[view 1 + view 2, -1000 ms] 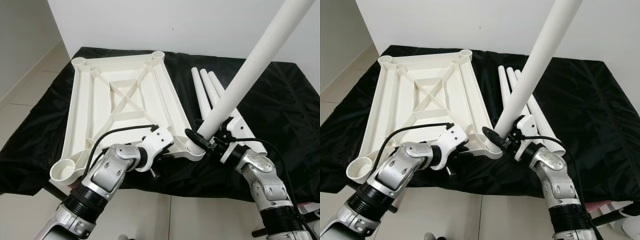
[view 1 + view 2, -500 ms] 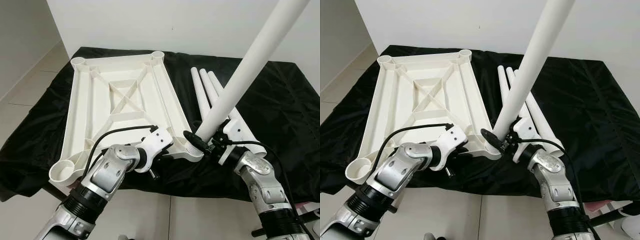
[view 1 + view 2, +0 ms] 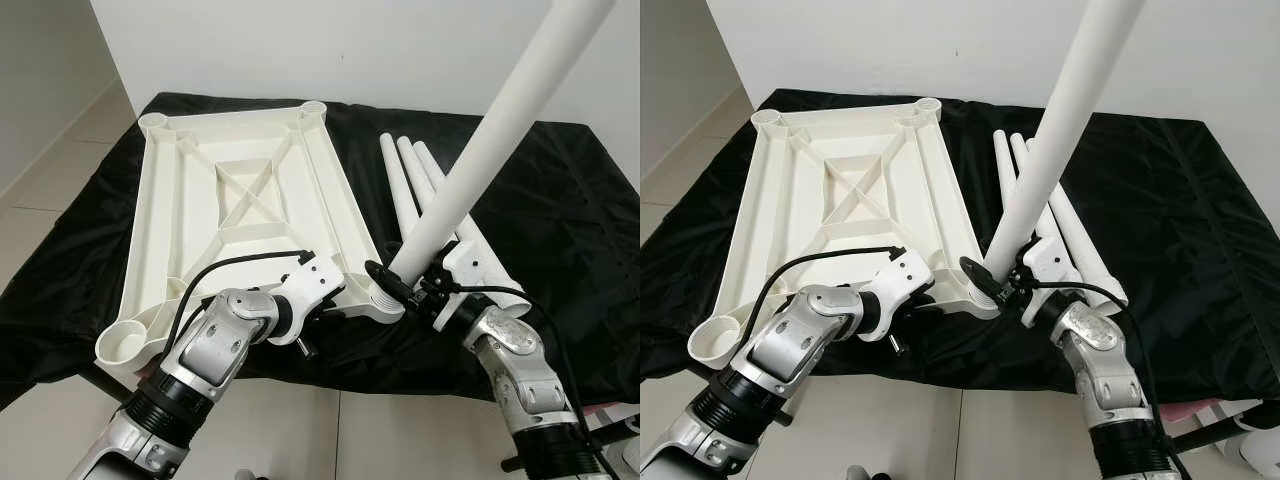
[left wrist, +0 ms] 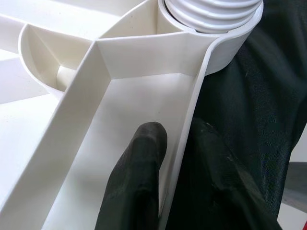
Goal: Building children table
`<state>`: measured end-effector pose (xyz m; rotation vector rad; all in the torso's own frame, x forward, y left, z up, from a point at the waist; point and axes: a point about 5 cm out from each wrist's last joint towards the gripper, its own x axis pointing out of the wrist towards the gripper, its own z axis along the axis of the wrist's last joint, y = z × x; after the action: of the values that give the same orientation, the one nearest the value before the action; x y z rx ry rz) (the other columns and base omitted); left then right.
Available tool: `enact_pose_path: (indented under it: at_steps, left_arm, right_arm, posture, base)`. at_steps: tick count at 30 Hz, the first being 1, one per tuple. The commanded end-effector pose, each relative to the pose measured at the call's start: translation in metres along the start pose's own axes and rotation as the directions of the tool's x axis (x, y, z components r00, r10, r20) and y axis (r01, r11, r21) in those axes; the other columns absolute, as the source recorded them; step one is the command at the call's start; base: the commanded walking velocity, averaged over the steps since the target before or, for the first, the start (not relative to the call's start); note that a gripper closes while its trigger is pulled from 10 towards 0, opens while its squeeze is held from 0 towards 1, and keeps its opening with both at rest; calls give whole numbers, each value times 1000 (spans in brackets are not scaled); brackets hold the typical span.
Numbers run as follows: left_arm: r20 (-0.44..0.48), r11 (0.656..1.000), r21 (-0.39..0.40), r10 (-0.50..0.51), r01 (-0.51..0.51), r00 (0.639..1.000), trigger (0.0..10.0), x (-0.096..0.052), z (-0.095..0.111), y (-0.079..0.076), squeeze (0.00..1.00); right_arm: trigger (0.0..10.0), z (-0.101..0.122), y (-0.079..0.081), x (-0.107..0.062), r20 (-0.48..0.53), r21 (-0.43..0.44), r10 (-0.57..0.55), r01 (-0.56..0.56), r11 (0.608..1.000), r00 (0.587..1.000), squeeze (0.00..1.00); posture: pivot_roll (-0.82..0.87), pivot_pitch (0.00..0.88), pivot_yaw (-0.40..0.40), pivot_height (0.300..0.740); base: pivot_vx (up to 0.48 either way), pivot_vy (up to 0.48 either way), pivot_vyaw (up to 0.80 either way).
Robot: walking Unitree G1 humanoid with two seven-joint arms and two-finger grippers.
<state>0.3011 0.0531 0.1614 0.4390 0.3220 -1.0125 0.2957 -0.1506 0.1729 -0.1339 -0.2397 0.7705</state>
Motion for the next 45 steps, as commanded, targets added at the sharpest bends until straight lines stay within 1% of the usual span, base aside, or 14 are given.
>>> enact_pose_path:
  at_steps: [1,4,13,14,19,22,26,29,36,45]
  left_arm:
    - [58,999,22,44,-46,997,10000,-6,12,3,0]
    - [58,999,21,45,-46,997,10000,-6,12,3,0]
    - [59,999,21,45,-46,997,10000,-6,13,3,0]
    - [60,999,20,44,-46,997,10000,-6,13,3,0]
    - [60,999,20,44,-45,997,10000,-5,14,3,0]
    - [60,999,20,44,-45,997,10000,-5,14,2,0]
    - [61,999,20,45,-46,997,10000,-5,14,3,0]
    - [61,999,20,45,-46,997,10000,-5,14,3,0]
    - [64,999,22,42,-44,997,10000,-5,15,2,0]
    - [67,999,20,46,-47,997,10000,-5,16,2,0]
  right_arm:
    - [10000,-13,14,1,-42,42,23,-21,999,999,0]
    - [10000,-12,17,2,-30,50,-2,3,999,1000,0]
    - [10000,-11,22,2,-15,49,-27,28,998,1000,0]
    - [10000,-10,25,3,-7,54,-45,45,998,999,0]
    - [10000,-9,28,3,3,57,-78,77,995,997,0]
    - [10000,-9,29,4,11,60,-133,132,989,991,0]
    - [10000,-8,32,5,19,69,-158,156,985,987,0]
    - [10000,-8,33,6,22,63,-167,166,984,986,0]
    - [10000,-8,41,8,19,68,-181,179,982,983,0]
    - [10000,-9,44,12,18,76,-196,195,978,980,0]
  posture:
    - [-89,157,28,740]
    - [-89,157,29,740]
    - [-91,156,28,740]
    - [-92,157,27,740]
    - [-92,153,25,740]
    - [-91,150,24,740]
    - [-92,148,23,740]
    - [-92,145,23,740]
    - [-93,142,21,740]
    - [-88,141,19,740]
  base:
    - [0,0,0]
    - [0,0,0]
    - [0,0,0]
    - [0,0,0]
    - [0,0,0]
    - [0,0,0]
    - [0,0,0]
    - [0,0,0]
    - [0,0,0]
    - [0,0,0]
